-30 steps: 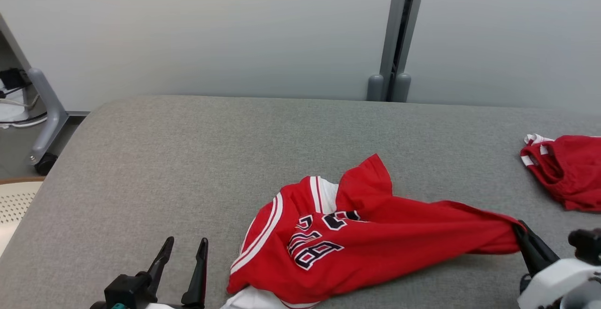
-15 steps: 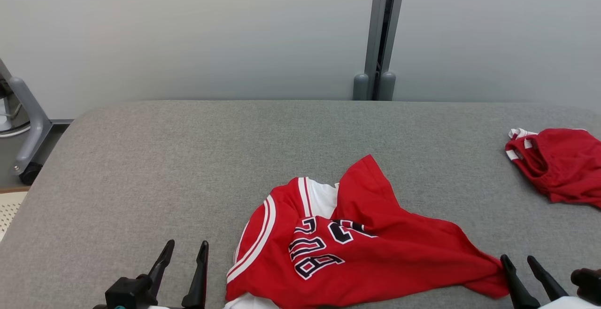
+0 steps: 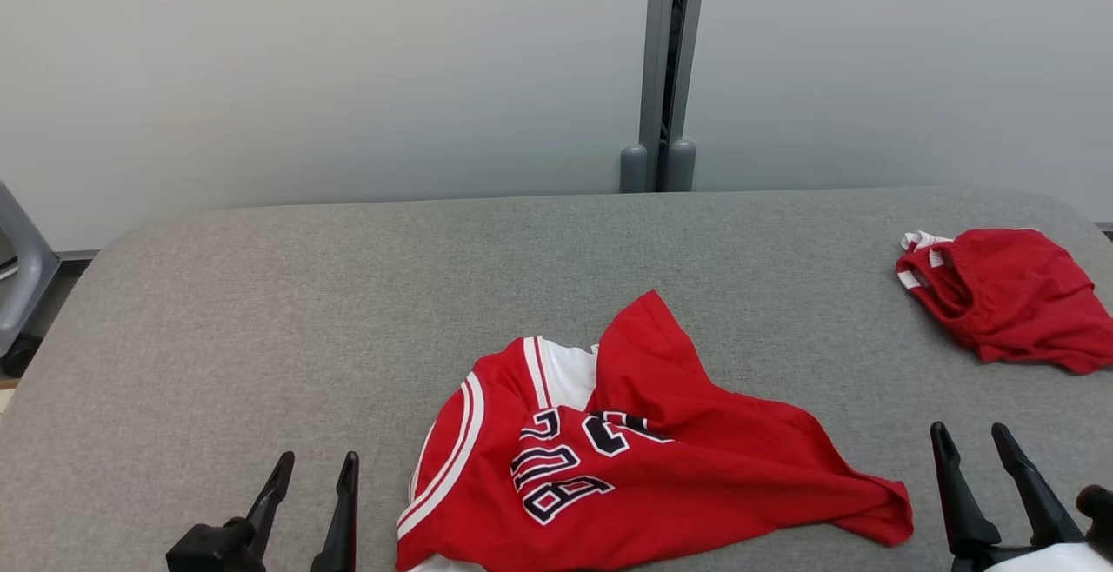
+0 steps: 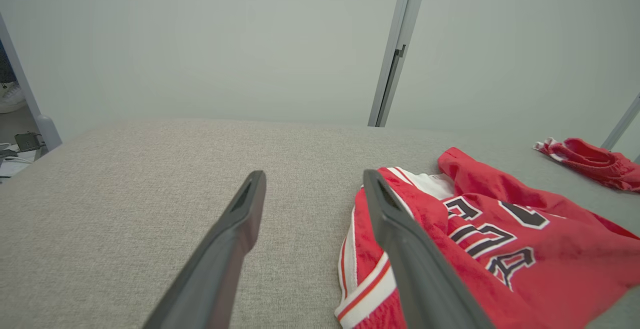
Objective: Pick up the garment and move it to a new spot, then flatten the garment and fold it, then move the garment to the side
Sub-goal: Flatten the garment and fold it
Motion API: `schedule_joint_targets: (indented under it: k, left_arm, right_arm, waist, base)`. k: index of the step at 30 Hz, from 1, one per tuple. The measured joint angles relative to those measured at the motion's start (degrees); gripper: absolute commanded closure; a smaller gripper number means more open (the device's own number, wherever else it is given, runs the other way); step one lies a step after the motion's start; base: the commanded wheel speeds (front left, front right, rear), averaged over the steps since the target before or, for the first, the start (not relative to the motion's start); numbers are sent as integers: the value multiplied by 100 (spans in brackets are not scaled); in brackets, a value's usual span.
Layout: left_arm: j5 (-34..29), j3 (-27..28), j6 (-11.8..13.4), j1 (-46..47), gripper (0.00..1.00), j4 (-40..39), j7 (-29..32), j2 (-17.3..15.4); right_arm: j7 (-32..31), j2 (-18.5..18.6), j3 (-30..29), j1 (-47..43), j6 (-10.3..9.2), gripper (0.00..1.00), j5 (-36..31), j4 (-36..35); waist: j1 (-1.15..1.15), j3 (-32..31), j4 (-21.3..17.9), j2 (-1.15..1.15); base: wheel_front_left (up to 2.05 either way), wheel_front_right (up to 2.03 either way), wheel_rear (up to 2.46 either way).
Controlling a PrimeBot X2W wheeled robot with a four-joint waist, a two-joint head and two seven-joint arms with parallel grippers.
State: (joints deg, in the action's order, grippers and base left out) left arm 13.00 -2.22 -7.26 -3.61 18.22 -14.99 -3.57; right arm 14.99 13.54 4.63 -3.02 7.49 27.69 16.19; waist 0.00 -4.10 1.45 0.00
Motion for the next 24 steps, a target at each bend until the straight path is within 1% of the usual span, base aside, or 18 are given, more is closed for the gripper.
schedule_joint_targets:
  k: [4,11,16,24]
  left_arm:
    - [-40,62,0,-69,0,-22,0,-11]
    - [-147,231,1,-70,0,-143,0,-44]
    - [-247,349,1,-71,0,-256,0,-79]
    - [-358,480,2,-151,0,-377,0,-87]
  right_arm:
    - [0,-243,-221,-259,0,0,-179,-400]
    - [0,-465,-382,-542,0,0,-517,-743]
    - [0,-558,-413,-594,0,0,-606,-799]
    - [0,-587,-402,-604,0,0,-655,-837]
  waist:
    - [0,-20,-30,0]
    - [0,-17,-38,0]
    - [0,-29,-54,0]
    - [0,-88,-116,0]
  base:
    - [0,0,0]
    - [0,0,0]
    - [0,0,0]
    - [0,0,0]
